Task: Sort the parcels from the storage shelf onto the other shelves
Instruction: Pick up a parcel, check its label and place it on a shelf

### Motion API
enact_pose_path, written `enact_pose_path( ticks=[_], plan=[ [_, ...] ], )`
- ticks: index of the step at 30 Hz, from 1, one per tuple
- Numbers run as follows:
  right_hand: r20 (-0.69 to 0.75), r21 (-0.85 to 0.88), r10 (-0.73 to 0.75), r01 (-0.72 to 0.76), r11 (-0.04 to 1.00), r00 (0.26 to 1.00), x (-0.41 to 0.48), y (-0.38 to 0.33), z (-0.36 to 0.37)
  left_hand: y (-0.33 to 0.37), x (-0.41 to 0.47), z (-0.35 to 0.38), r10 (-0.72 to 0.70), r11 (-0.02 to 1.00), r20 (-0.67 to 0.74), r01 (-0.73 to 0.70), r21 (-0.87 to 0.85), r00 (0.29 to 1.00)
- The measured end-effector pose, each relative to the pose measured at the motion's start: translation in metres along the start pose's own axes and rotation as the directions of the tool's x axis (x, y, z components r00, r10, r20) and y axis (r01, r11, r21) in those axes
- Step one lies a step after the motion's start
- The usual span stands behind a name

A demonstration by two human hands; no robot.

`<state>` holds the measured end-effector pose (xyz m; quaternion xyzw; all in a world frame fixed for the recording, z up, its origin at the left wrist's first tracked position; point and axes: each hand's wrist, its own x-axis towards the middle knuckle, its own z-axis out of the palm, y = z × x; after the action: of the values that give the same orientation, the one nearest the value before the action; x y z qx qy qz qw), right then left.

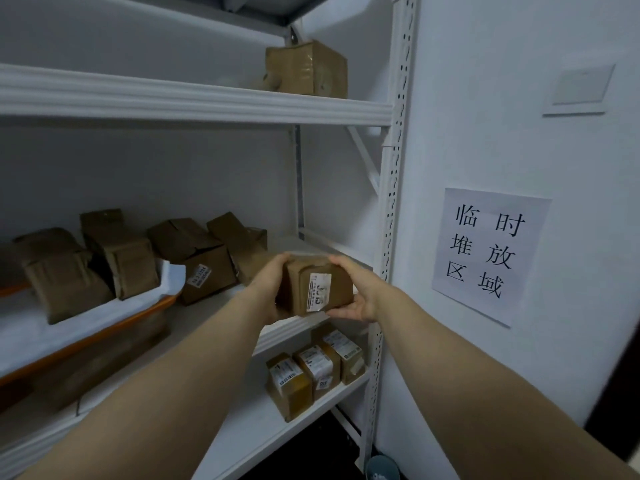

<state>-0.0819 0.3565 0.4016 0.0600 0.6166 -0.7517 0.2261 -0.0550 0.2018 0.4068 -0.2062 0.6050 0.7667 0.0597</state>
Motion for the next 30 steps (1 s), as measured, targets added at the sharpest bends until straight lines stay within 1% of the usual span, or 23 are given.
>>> enact_pose_path(
  ticks=[4, 10, 13, 15, 18, 20, 21, 23, 25, 28, 30],
  plan=[
    [-0.074, 0.032, 0.019, -0.017, 0.999, 0.997, -0.008, -0.007, 0.008, 0.008, -0.010, -0.006, 0.104, 0.988, 0.058, -0.109, 0.108, 0.993],
    [-0.128, -0.085, 0.009, -0.020, 0.996, 0.992, -0.011, -0.005, 0.016, 0.010, -0.007, -0.012, 0.137, 0.965, 0.075, -0.150, 0.214, 0.988],
    [-0.137, -0.145, -0.024, 0.004, 0.989, 0.990, -0.007, -0.002, 0.021, 0.006, -0.007, -0.013, 0.145, 0.967, 0.025, -0.147, 0.210, 0.989],
    [-0.124, -0.151, -0.032, 0.013, 0.988, 0.992, -0.005, -0.001, 0.022, 0.006, -0.010, -0.015, 0.152, 0.968, 0.012, -0.151, 0.199, 0.988],
    [-0.068, -0.079, -0.028, 0.022, 0.997, 0.997, -0.007, 0.000, 0.023, 0.011, -0.013, -0.019, 0.098, 0.986, 0.063, -0.106, 0.127, 0.993],
    [-0.029, -0.033, -0.012, 0.011, 0.999, 1.000, -0.005, 0.002, 0.021, 0.013, -0.013, -0.023, 0.064, 0.995, 0.064, -0.069, 0.071, 0.996],
    [-0.010, -0.038, -0.004, 0.003, 0.999, 1.000, -0.005, 0.004, 0.020, 0.014, -0.011, -0.026, 0.069, 0.994, 0.036, -0.072, 0.078, 0.997],
    [-0.005, -0.125, 0.011, -0.012, 0.992, 1.000, 0.000, 0.010, 0.020, 0.016, -0.009, -0.031, 0.091, 0.990, -0.025, -0.088, 0.110, 0.996],
    [-0.031, -0.261, -0.048, 0.038, 0.965, 0.998, 0.003, 0.013, 0.022, 0.014, -0.008, -0.034, 0.102, 0.979, -0.035, -0.094, 0.181, 0.994],
    [-0.016, -0.318, -0.223, 0.206, 0.925, 0.975, 0.006, 0.010, 0.029, 0.005, -0.006, -0.032, 0.136, 0.943, 0.005, -0.131, 0.306, 0.991],
    [-0.004, -0.409, -0.336, 0.305, 0.860, 0.942, 0.010, 0.008, 0.035, -0.002, -0.003, -0.029, 0.186, 0.910, 0.025, -0.182, 0.374, 0.982]
  ],
)
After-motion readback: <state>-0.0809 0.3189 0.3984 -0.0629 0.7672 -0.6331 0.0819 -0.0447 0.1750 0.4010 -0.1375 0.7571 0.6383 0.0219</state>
